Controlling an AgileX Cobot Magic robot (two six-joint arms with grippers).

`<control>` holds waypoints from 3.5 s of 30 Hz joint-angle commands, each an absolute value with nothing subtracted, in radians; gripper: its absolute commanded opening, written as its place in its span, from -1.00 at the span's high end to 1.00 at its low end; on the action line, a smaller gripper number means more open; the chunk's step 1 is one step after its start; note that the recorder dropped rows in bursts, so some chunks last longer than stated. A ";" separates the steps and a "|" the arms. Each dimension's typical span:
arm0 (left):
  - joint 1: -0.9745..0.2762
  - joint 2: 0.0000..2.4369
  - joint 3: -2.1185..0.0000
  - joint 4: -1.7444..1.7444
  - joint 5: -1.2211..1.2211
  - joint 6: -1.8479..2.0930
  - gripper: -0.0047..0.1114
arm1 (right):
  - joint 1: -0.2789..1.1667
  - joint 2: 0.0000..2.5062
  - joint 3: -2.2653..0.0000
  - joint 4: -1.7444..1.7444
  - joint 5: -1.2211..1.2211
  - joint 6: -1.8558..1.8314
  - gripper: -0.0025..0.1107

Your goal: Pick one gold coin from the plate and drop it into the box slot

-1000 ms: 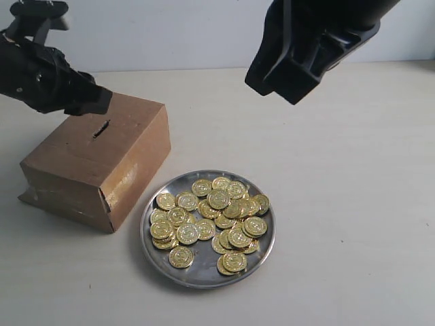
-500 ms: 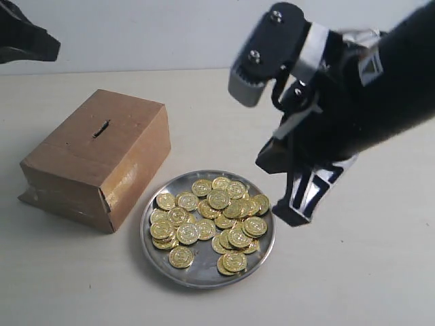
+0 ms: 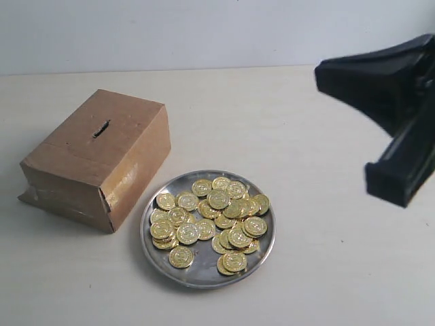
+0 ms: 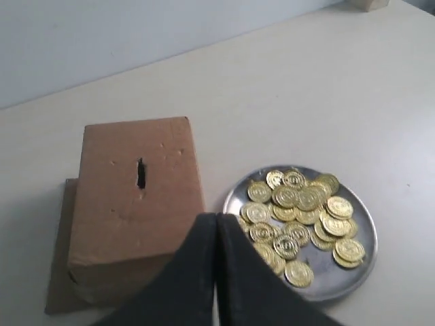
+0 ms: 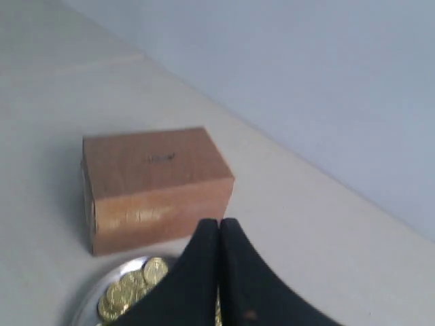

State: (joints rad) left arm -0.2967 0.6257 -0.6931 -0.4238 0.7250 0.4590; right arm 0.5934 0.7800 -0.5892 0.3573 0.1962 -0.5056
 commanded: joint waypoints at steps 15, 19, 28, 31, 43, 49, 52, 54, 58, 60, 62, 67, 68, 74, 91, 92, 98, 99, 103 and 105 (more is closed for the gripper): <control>-0.301 0.418 -0.643 -0.425 1.057 0.462 0.92 | 0.590 0.438 -0.583 0.370 0.190 -0.494 0.96; -0.276 0.342 -0.633 -0.425 1.059 0.462 0.92 | 0.520 0.340 -0.583 0.370 0.191 -0.494 0.96; -0.082 0.116 -0.567 -0.422 1.063 0.462 0.92 | 0.211 0.077 -0.583 0.370 0.191 -0.494 0.96; -0.035 0.050 -0.547 -0.422 1.066 0.462 0.92 | 0.132 0.010 -0.583 0.370 0.191 -0.494 0.96; 0.029 0.000 -0.535 -0.429 1.068 0.462 0.92 | 0.024 0.000 -0.585 0.370 0.187 -0.494 0.96; 0.029 0.000 -0.535 -0.429 1.068 0.462 0.92 | 0.024 0.000 -0.585 0.370 0.187 -0.494 0.96; 0.029 0.000 -0.535 -0.429 1.068 0.462 0.92 | 0.024 0.000 -0.585 0.370 0.187 -0.494 0.96; 0.029 0.000 -0.535 -0.429 1.068 0.462 0.92 | 0.025 0.000 -0.585 0.370 0.210 -0.486 0.96; 0.029 0.000 -0.528 -0.429 1.068 0.462 0.92 | 0.025 0.000 -0.575 0.370 0.287 -0.486 0.96; 0.029 0.000 -0.528 -0.432 1.064 0.462 0.92 | 0.025 0.000 -0.570 0.370 0.312 -0.486 0.96; 0.029 0.000 -0.524 -0.441 1.037 0.462 0.92 | 0.025 0.000 -0.554 0.370 0.295 -0.488 0.96; 0.029 0.000 -0.500 -0.505 0.708 0.462 0.92 | 0.025 0.000 -0.507 0.370 0.263 -0.488 0.96; 0.029 0.000 -0.500 -0.505 0.632 0.462 0.92 | 0.025 0.000 -0.495 0.370 0.259 -0.488 0.96; 0.029 0.000 -0.490 -0.505 0.282 0.462 0.92 | 0.025 0.000 -0.441 0.370 0.232 -0.488 0.96; 0.032 0.000 -0.004 -0.219 -0.297 0.462 0.92 | 0.024 0.000 -0.147 0.227 0.000 -0.498 0.96; 0.032 0.000 0.000 -0.214 -0.306 0.462 0.92 | 0.024 0.000 -0.126 0.227 -0.021 -0.498 0.96; 0.032 0.000 0.000 -0.186 -0.271 0.462 0.92 | 0.024 0.000 0.000 0.227 -0.060 -0.498 0.96; 0.032 0.000 0.000 -0.186 -0.247 0.462 0.92 | 0.024 0.000 0.000 0.227 -0.060 -0.498 0.96; 0.032 0.000 0.000 -0.186 -0.204 0.462 0.92 | 0.024 0.000 0.000 0.229 -0.024 -0.498 0.96; 0.032 0.000 0.000 -0.186 -0.152 0.462 0.92 | 0.024 0.000 0.000 0.229 0.039 -0.498 0.96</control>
State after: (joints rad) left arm 0.0291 0.0038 -0.0034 -0.1914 -0.1982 0.4606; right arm 0.0294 0.0037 -0.0046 0.2366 -0.0111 -0.4933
